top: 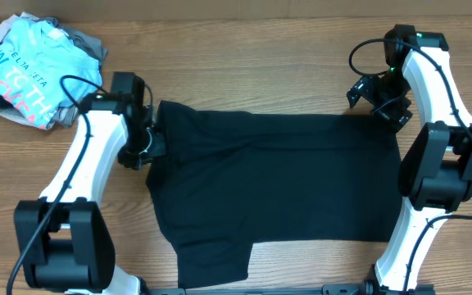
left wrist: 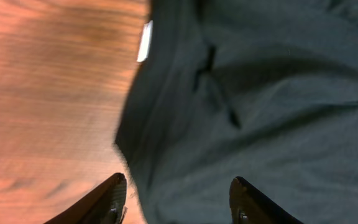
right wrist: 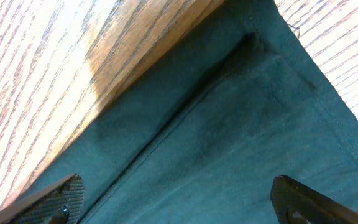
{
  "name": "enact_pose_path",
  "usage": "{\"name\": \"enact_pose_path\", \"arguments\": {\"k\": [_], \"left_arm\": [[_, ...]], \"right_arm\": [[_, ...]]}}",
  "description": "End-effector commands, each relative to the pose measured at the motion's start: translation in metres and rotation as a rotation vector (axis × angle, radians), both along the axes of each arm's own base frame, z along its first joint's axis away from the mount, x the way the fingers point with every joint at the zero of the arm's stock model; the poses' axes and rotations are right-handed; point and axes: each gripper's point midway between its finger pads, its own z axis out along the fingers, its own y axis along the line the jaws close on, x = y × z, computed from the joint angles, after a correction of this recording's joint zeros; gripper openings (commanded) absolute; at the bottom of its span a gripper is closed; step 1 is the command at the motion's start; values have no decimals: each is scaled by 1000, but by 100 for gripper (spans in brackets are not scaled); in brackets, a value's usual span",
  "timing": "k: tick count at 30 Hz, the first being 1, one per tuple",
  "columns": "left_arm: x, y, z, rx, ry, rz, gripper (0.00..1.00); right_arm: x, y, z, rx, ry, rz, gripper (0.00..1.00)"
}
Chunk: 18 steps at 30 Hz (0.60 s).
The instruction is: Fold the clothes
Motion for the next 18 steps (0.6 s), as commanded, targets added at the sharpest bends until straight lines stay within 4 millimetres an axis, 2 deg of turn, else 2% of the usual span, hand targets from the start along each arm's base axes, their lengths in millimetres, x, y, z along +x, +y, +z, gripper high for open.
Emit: {"name": "enact_pose_path", "arguments": {"k": [1, 9, 18], "left_arm": [[5, -15, -17, -38, 5, -72, 53], [16, -19, -62, -33, 51, -117, 44], [21, -20, -68, -32, 34, -155, 43]], "right_arm": [[2, -1, 12, -8, -33, 4, 100], [2, -1, 12, -9, -33, 4, 100], [3, -2, 12, -9, -38, 4, 100]]}}
